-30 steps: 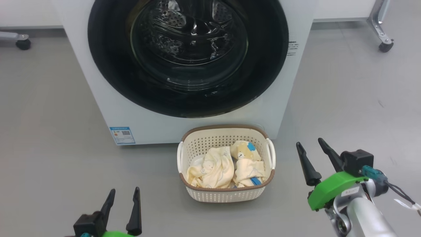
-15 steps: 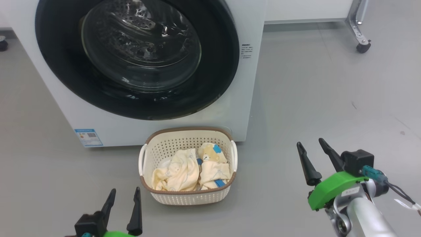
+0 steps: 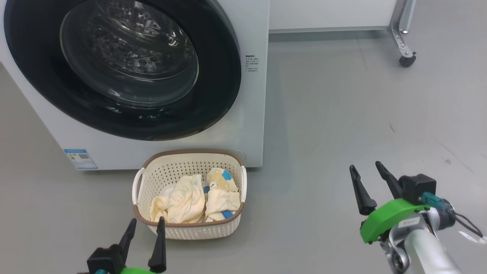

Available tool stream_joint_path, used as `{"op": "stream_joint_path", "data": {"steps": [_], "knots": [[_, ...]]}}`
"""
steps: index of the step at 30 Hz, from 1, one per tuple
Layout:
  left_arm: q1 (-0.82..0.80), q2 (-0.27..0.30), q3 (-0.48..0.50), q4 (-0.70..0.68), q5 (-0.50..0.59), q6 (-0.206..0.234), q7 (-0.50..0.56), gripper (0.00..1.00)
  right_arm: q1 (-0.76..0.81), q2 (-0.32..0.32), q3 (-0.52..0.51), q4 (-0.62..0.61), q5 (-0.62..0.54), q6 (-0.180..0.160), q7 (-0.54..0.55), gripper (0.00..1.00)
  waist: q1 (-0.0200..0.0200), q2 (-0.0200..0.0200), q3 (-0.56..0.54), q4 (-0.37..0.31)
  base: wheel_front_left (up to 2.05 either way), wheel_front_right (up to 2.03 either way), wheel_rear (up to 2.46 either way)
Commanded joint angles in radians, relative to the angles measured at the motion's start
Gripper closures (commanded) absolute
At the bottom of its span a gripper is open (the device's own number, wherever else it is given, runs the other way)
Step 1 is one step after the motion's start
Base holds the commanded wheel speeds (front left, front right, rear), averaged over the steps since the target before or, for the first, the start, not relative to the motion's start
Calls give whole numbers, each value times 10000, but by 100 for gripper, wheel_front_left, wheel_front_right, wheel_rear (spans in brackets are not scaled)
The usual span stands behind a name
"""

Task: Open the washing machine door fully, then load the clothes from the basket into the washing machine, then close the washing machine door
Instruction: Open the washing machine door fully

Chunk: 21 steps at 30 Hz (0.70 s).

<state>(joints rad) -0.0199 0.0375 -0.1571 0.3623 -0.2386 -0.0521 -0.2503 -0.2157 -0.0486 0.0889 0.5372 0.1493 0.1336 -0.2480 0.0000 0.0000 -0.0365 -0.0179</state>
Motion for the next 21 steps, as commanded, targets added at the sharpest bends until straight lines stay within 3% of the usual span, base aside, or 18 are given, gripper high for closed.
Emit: {"op": "stream_joint_path", "data": {"steps": [1,21], "knots": [[-406,127,354,-328,48,23,-115,0,-596,-16,229,-276,-55,-29,-138,0,0,0,-9,4,46,46,-91],[-202,127,399,-680,136,113,-115,0,-571,-16,325,-255,-21,-29,-138,0,0,0,20,1,6,6,-11]]}}
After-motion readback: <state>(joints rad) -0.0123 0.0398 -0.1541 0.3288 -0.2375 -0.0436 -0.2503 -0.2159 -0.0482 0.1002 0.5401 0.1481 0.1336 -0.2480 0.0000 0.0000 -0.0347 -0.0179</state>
